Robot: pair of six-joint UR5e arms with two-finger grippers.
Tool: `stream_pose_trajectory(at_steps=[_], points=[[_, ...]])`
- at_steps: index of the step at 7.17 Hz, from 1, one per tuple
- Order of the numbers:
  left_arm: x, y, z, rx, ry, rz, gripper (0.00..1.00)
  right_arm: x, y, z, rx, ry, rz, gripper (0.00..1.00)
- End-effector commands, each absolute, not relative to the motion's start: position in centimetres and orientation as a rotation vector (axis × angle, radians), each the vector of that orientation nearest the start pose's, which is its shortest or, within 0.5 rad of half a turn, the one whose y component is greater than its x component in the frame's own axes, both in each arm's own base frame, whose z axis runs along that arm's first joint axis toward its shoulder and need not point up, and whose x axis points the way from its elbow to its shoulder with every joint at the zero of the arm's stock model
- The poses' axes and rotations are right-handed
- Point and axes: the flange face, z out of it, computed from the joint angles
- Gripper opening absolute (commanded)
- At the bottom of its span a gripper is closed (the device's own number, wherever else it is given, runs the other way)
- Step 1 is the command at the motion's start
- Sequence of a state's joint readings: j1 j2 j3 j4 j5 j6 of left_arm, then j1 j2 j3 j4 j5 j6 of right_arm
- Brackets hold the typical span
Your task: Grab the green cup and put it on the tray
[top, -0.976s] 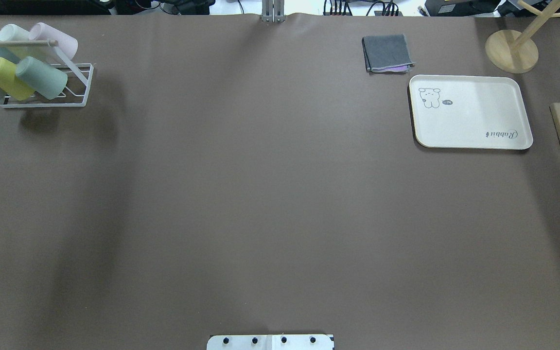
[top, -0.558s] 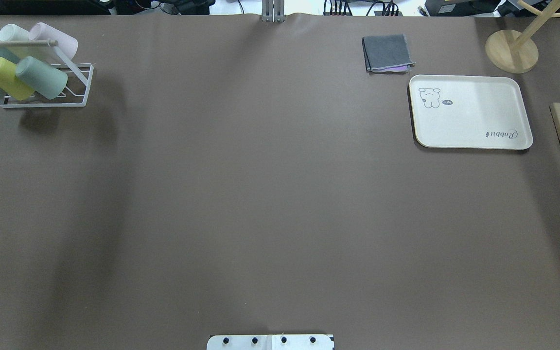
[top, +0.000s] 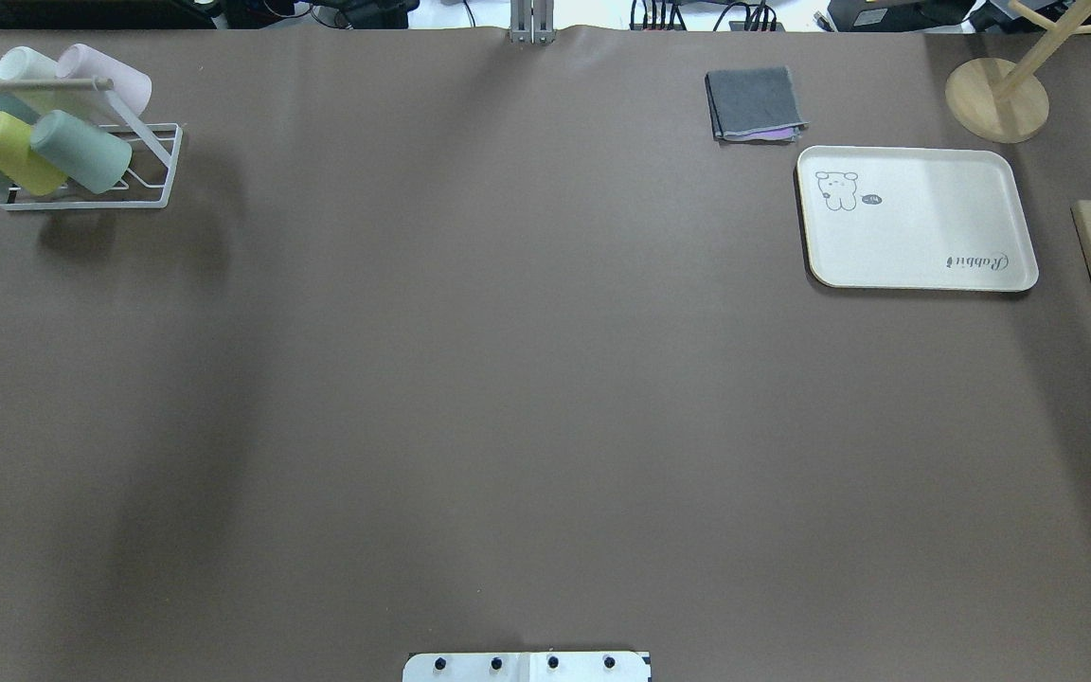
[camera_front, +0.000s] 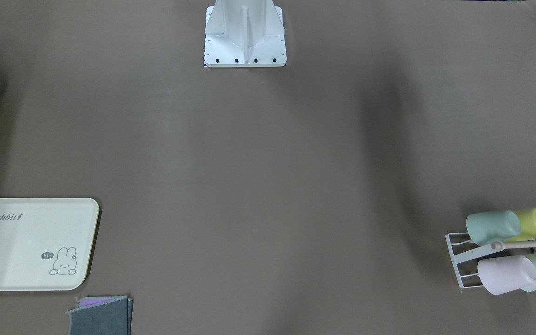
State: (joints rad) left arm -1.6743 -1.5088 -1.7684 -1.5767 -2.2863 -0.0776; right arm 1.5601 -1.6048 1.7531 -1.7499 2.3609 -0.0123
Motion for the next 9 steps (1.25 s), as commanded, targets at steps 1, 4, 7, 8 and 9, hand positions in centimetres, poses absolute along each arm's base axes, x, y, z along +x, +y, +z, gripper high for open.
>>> stream_pose_trajectory(at_steps=[1,4,7,8,9], points=[[-10.3,-47.4,55.2,0.202,0.717,-0.103,0.98,5.6,-46.9,59.7,-0.015,-0.811,-0.013,1.00],[-1.0,-51.9,48.4,0.329,0.715,0.155,0.98,4.6,-48.4,61.6,0.092,-0.801,-0.089,1.00],[8.4,-53.3,41.5,0.630,0.322,0.678,0.98,1.1,-50.4,60.8,0.106,-0.820,-0.086,1.00],[10.2,-53.7,40.2,0.682,0.244,0.828,0.98,-0.4,-51.5,60.0,0.095,-0.834,-0.012,1.00],[12.4,-54.4,38.4,0.735,0.087,0.983,0.98,-1.3,-51.9,61.5,0.104,-0.845,0.018,1.00]])
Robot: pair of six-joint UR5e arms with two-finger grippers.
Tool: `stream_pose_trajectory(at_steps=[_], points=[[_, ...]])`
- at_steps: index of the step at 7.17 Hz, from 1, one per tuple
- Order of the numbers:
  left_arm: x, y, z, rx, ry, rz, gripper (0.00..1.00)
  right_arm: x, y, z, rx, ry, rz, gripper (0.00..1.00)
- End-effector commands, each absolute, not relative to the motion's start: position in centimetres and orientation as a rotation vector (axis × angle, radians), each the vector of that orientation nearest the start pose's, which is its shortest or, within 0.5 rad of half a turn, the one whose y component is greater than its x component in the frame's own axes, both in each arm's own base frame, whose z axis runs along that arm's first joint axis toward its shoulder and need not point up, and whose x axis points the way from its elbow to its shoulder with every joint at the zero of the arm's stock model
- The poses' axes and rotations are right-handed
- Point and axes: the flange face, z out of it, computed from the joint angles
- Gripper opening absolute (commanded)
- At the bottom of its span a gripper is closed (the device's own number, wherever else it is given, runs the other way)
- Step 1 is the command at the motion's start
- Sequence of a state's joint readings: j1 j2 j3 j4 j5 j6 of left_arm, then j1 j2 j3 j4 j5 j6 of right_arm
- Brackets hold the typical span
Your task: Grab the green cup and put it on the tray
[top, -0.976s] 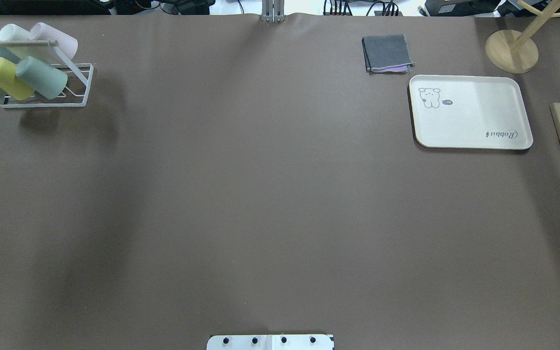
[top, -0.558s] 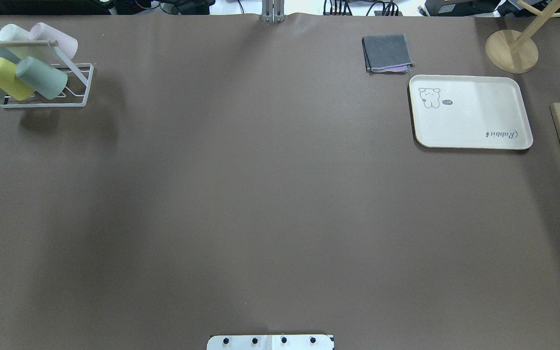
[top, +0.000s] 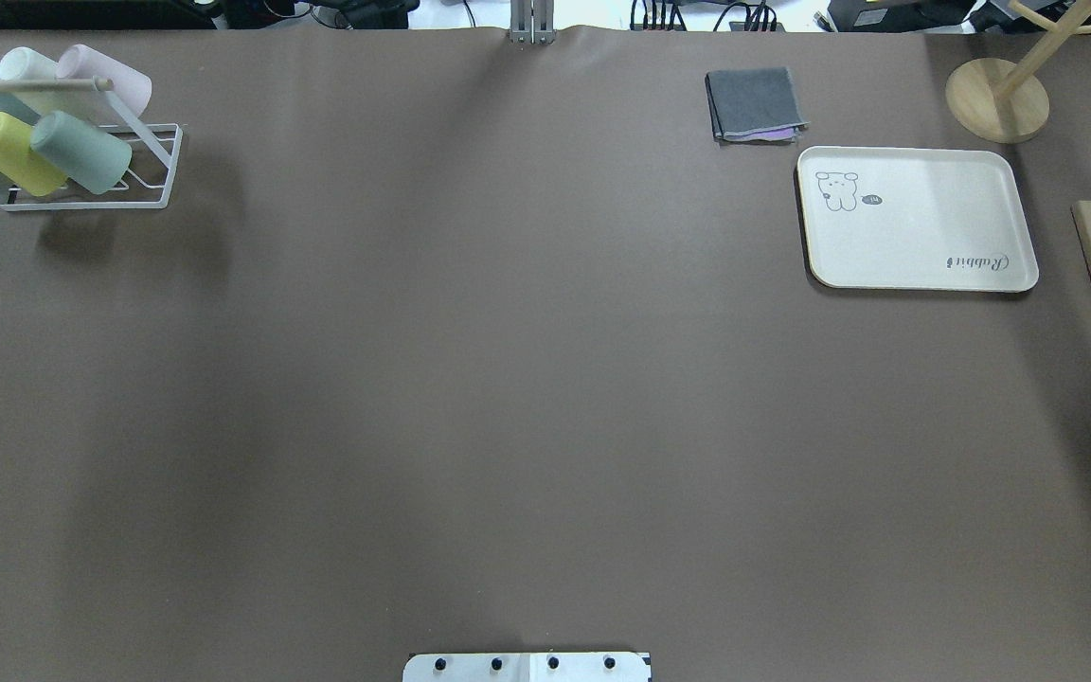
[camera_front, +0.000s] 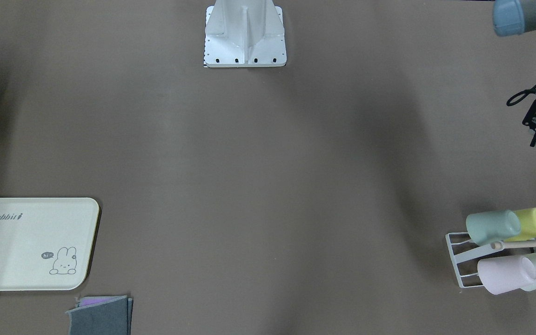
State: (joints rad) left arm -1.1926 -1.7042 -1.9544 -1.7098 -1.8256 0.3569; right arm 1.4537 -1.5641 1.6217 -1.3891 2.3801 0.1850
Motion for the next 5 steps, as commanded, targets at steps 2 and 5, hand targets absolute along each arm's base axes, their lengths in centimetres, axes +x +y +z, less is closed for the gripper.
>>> stream_pose_trajectory(at_steps=[2,5], points=[[21.2,-52.8,37.1,0.761,-0.258,1.213,0.98,-2.1,-53.2,66.5,0.156,-0.868,0.040,0.99],[33.2,-46.7,38.5,0.714,-0.711,1.577,0.98,-7.9,-56.3,61.4,0.099,-0.919,0.151,0.99]])
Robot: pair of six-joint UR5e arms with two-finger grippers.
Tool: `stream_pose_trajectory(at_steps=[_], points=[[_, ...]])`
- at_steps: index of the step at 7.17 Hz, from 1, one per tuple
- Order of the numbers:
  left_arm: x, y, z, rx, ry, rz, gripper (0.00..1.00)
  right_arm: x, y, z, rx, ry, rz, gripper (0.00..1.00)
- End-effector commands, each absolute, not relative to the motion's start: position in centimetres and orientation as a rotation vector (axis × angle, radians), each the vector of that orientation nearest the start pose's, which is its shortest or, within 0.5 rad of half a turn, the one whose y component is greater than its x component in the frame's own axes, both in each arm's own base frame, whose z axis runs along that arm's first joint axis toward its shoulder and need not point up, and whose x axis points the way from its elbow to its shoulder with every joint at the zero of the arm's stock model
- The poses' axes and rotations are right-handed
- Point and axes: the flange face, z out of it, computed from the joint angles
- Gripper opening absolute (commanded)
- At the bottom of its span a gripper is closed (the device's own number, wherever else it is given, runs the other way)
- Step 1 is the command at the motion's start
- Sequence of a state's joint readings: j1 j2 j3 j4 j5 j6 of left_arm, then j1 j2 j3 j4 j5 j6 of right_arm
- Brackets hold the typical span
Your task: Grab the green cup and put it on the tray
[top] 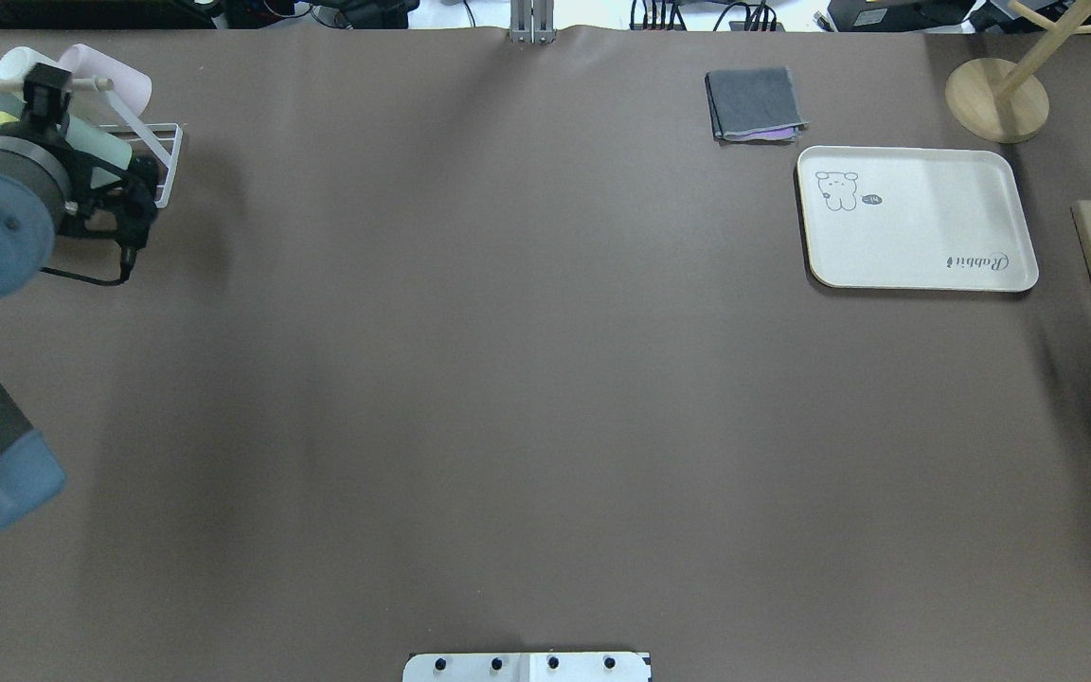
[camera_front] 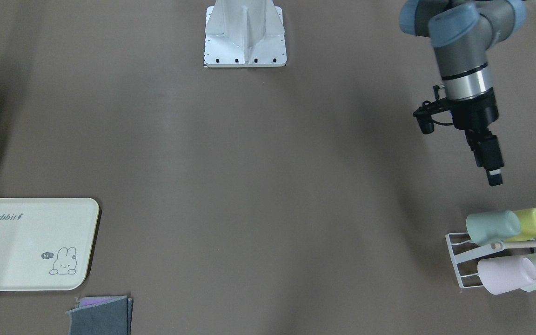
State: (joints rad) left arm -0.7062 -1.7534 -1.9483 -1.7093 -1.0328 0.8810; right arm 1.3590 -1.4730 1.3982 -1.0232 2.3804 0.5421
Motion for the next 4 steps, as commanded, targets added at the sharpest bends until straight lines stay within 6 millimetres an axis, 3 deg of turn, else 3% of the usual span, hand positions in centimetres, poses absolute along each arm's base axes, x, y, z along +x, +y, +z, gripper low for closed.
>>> stream_pose_trajectory(at_steps=[1,3,4], points=[[34.1,-46.0,41.6,0.662,-0.715,1.627,0.98,-9.6,-56.3,61.7,0.089,-0.903,0.135,0.99],[33.5,-44.4,45.8,0.643,-0.755,1.644,0.98,-11.2,-56.6,62.8,0.115,-0.822,0.126,0.99],[33.7,-44.4,48.3,0.640,-0.783,1.638,0.98,-11.5,-56.6,64.4,0.121,-0.826,0.120,0.99]])
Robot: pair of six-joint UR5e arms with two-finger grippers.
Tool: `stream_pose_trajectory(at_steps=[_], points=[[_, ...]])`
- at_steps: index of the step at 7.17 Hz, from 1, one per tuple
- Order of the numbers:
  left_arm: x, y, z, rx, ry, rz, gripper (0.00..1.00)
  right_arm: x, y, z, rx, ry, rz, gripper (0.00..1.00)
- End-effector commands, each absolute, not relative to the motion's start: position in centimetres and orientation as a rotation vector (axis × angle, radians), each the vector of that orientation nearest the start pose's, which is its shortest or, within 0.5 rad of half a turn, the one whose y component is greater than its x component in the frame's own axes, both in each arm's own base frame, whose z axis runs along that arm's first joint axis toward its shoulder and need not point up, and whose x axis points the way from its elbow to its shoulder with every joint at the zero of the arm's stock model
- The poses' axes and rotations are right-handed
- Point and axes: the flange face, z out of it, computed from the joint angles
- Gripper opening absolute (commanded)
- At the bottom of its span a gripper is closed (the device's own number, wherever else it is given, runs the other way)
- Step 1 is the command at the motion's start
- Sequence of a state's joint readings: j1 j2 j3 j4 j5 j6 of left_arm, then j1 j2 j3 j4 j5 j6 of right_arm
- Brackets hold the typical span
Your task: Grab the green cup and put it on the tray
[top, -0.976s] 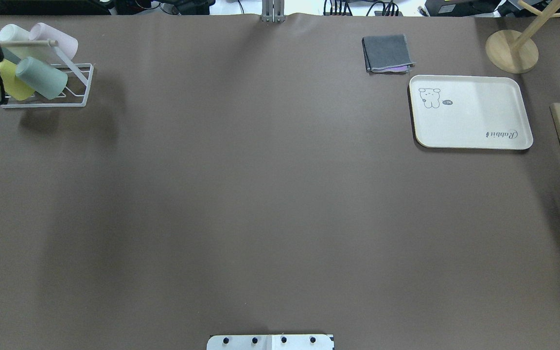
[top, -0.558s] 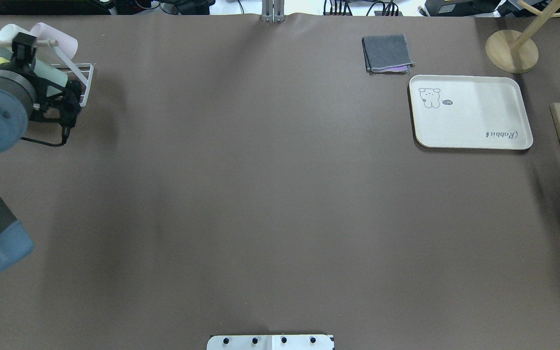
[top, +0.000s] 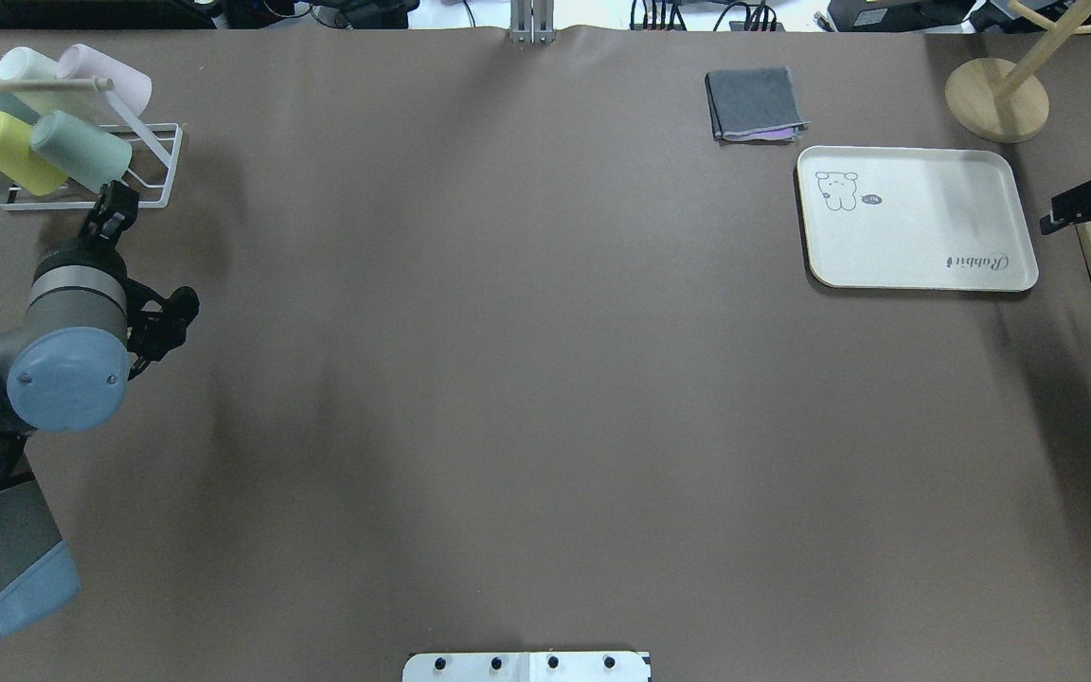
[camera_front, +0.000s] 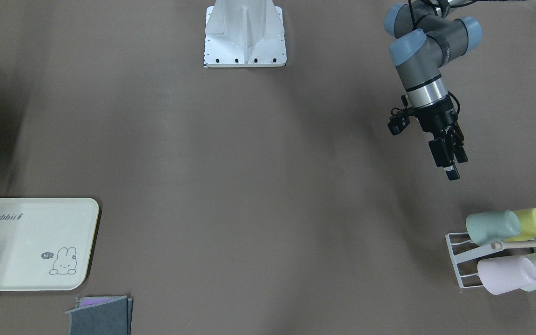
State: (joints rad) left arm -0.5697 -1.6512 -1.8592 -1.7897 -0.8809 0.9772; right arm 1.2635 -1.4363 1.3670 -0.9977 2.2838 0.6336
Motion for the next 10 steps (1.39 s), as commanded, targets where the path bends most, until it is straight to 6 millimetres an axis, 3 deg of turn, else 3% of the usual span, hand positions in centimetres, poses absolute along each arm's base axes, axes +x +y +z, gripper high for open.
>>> stream_pose_trajectory(at_steps=[1,2,3,5,8,10], points=[[34.5,-44.7,51.2,0.653,-0.798,1.629,0.98,-11.5,-56.4,67.3,0.149,-0.837,0.110,0.99],[35.0,-44.7,53.0,0.668,-0.799,1.625,0.98,-11.9,-57.3,67.8,0.170,-0.849,0.099,0.99],[35.0,-44.8,52.9,0.671,-0.809,1.638,0.98,-12.1,-57.9,67.0,0.179,-0.854,0.098,0.98],[35.1,-45.2,51.4,0.709,-0.843,1.610,0.98,-13.6,-59.0,65.8,0.179,-0.861,0.095,0.95],[35.6,-45.7,48.6,0.817,-0.950,1.668,0.98,-14.9,-59.3,66.8,0.155,-0.851,0.088,0.94],[35.9,-45.9,49.9,0.810,-0.944,1.665,0.98,-15.2,-59.2,67.0,0.150,-0.848,0.083,0.92]])
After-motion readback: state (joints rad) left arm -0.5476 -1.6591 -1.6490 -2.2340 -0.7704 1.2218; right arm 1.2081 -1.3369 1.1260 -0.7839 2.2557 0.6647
